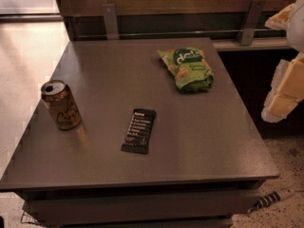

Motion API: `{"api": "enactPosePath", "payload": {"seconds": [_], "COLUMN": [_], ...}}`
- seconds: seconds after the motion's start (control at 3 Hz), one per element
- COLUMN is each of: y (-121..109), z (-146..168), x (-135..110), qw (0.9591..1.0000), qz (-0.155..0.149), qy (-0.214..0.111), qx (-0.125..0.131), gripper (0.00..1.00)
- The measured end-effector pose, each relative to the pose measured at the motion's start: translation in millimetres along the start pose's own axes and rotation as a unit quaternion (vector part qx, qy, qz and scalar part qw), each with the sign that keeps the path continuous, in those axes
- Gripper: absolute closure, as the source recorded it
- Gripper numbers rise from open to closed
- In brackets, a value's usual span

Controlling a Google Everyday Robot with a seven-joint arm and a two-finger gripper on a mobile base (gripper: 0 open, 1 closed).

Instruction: Knock orange can over

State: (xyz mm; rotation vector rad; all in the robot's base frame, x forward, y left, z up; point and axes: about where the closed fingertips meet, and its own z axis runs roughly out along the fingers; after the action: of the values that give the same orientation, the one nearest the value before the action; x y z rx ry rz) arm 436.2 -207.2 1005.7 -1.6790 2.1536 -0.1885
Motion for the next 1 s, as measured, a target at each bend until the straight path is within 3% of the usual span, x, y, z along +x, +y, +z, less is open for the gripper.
{"api": "enactPosePath", "payload": {"seconds": [0.33,0.67,1.0], "y": [0,3,19], "z": [0,10,38], "x": [0,-11,-39], "qw": [1.0,0.9994,0.9912], "qz": [0.0,0.016,0.06], "qy": [0.0,-0.031,-0.118], "qx": [0.0,-0.003,-0.009], "gripper": [0.0,0.0,0.0]}}
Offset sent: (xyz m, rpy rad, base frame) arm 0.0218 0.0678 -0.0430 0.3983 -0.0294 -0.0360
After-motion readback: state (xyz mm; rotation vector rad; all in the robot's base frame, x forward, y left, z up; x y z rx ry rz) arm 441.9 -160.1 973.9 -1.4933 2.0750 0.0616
